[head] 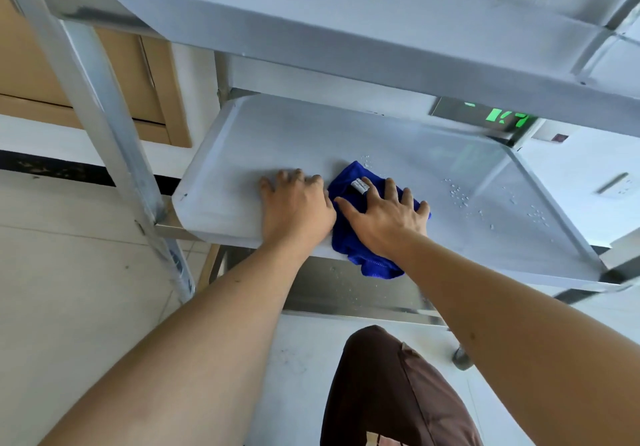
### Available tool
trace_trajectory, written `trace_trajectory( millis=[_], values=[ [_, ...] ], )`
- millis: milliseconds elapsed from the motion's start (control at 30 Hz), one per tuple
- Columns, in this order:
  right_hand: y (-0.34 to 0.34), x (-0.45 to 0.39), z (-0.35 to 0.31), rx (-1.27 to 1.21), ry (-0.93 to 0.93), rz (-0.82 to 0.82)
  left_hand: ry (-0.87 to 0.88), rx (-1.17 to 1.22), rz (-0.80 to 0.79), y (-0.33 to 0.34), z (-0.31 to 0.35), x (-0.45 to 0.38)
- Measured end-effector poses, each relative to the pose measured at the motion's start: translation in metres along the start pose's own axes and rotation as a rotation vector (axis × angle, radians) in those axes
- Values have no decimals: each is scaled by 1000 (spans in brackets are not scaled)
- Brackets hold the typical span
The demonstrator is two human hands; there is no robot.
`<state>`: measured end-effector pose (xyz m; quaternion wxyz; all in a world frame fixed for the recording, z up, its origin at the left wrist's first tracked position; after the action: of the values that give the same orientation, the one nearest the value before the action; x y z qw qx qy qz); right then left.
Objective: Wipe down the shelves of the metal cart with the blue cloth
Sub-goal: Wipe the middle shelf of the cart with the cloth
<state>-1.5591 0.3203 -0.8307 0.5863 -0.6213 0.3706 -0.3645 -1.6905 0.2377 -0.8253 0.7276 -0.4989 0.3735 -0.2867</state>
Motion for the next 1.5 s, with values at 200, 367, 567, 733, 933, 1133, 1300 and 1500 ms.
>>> trace_trajectory(
  millis=[200, 367, 567, 733, 933, 1133, 1300, 1500],
  values=[
    [-4, -48, -11, 2, -3, 4, 10, 10, 19, 1, -1, 3],
    [-2, -95, -21, -20, -7, 20, 8, 15, 32, 0, -1, 2],
    [-4, -156, -29, -25, -38, 37, 2, -2, 17, 3, -1, 1],
    [-6, -199, -37, -27, -53, 43, -16, 18, 33, 6, -1, 0],
    [-8, -215, -41, -30, -67, 46, -20, 35, 56, 7, -2, -1],
    [-8, -195, -42, -50, -151, 67, -12, 24, 43, 4, -1, -2],
    [-4, -158, -31, -58, -177, 52, 5, 13, 19, 2, 0, -2],
    [0, -91, -16, -82, -198, 48, 6, 41, 11, -3, 0, -2]
  ],
)
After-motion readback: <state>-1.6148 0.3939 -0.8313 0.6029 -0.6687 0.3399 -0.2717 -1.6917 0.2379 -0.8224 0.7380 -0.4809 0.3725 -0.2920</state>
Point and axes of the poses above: each hand's wrist, its own x-axis away from the middle knuckle, its own y-axis out of the palm, z = x × y, the point moved 3 cm from there along -x, towards the middle knuckle, and after that the axes turned 2 degrees about -y, right-handed, at the moved point
